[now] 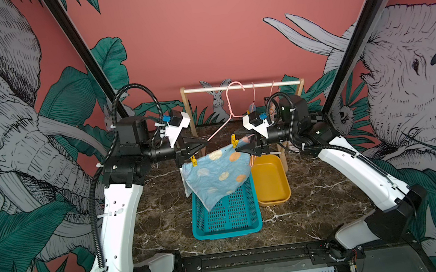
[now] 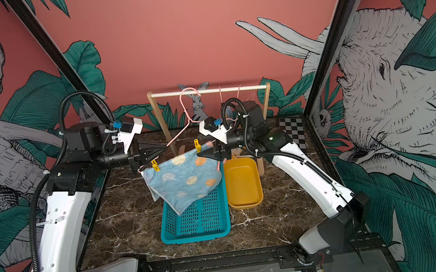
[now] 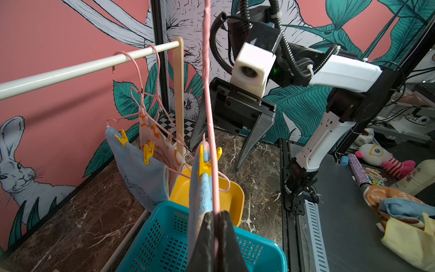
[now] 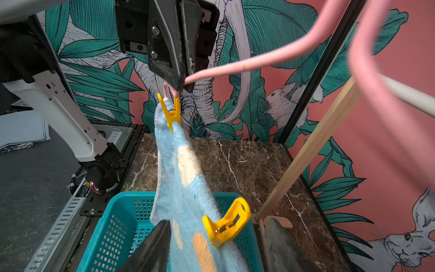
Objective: Remove the clothespins securing towels to the hanger
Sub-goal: Remove the clothespin from the hanger.
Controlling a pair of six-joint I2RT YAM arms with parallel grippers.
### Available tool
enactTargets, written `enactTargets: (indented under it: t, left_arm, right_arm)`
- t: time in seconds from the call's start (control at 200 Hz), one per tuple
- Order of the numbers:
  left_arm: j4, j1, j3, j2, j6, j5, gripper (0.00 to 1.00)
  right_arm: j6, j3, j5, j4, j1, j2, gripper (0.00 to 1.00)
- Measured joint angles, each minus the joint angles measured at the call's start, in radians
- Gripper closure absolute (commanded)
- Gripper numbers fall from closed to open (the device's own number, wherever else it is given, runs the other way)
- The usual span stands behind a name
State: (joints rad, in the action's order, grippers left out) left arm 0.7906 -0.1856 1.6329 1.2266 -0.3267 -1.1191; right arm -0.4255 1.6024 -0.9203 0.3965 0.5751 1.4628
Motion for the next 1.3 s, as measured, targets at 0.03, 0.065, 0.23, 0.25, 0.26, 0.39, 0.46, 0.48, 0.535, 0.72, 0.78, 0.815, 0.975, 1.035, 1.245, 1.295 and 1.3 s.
enactTargets:
  t: [0.03, 0.065, 0.23, 0.25, 0.26, 0.39, 0.46, 0.48, 0.535, 0.72, 0.78, 0.815, 0.975, 1.035, 1.245, 1.295, 1.3]
  left_arm:
    - [-0.002, 0.0, 0.0, 0.001, 0.002, 0.0, 1.0]
    - [-0.005, 0.0, 0.0, 0.002, 0.005, 0.0, 1.0]
    - [-0.013, -0.004, 0.0, 0.003, 0.013, 0.0, 1.0]
    - [-0.012, -0.003, 0.0, 0.003, 0.013, 0.0, 1.0]
    - [-0.013, -0.003, 0.0, 0.003, 0.013, 0.0, 1.0]
    - [-0.013, -0.004, 0.0, 0.003, 0.016, 0.001, 1.0]
    - [-0.013, -0.004, 0.0, 0.003, 0.017, 0.001, 1.0]
    - [-0.014, -0.004, 0.0, 0.003, 0.017, 0.001, 1.0]
    - [-0.014, -0.004, 0.0, 0.003, 0.019, 0.001, 1.0]
    - [-0.016, -0.004, 0.0, 0.003, 0.021, 0.001, 1.0]
    - [-0.016, -0.004, 0.0, 0.003, 0.021, 0.001, 1.0]
    - [-0.016, -0.004, 0.0, 0.003, 0.021, 0.001, 1.0]
    - [-0.016, -0.004, 0.0, 0.003, 0.021, 0.002, 1.0]
    - [-0.016, -0.004, 0.0, 0.003, 0.022, 0.003, 1.0]
    - [-0.016, -0.004, -0.001, 0.003, 0.023, 0.006, 1.0]
    - [-0.016, -0.004, -0.001, 0.003, 0.024, 0.008, 1.0]
    - [-0.016, -0.004, -0.001, 0.003, 0.024, 0.008, 1.0]
  right_arm:
    - [0.0, 0.0, -0.004, -0.002, 0.0, 0.001, 0.41]
    - [0.002, 0.001, -0.007, -0.002, 0.0, 0.003, 0.42]
    - [0.004, 0.006, -0.023, -0.004, 0.0, 0.01, 0.49]
    - [0.006, 0.007, -0.024, -0.004, 0.0, 0.01, 0.5]
    - [0.005, 0.008, -0.025, -0.004, 0.0, 0.011, 0.51]
    - [0.01, 0.015, -0.034, -0.006, 0.0, 0.016, 0.55]
    - [0.011, 0.015, -0.037, -0.01, 0.0, 0.017, 0.57]
    - [0.011, 0.015, -0.038, -0.01, 0.0, 0.017, 0.58]
    - [0.011, 0.015, -0.038, -0.011, 0.0, 0.017, 0.6]
    - [0.013, 0.015, -0.038, -0.016, 0.0, 0.018, 0.7]
    - [0.015, 0.015, -0.038, -0.017, 0.0, 0.018, 0.73]
    - [0.015, 0.015, -0.038, -0.018, 0.0, 0.018, 0.75]
    - [0.016, 0.015, -0.037, -0.019, 0.0, 0.018, 0.79]
    - [0.018, 0.015, -0.037, -0.022, 0.0, 0.018, 0.81]
    - [0.026, 0.015, -0.033, -0.032, 0.0, 0.018, 0.83]
    - [0.03, 0.015, -0.032, -0.037, 0.0, 0.018, 0.84]
    - [0.03, 0.015, -0.031, -0.037, 0.0, 0.018, 0.84]
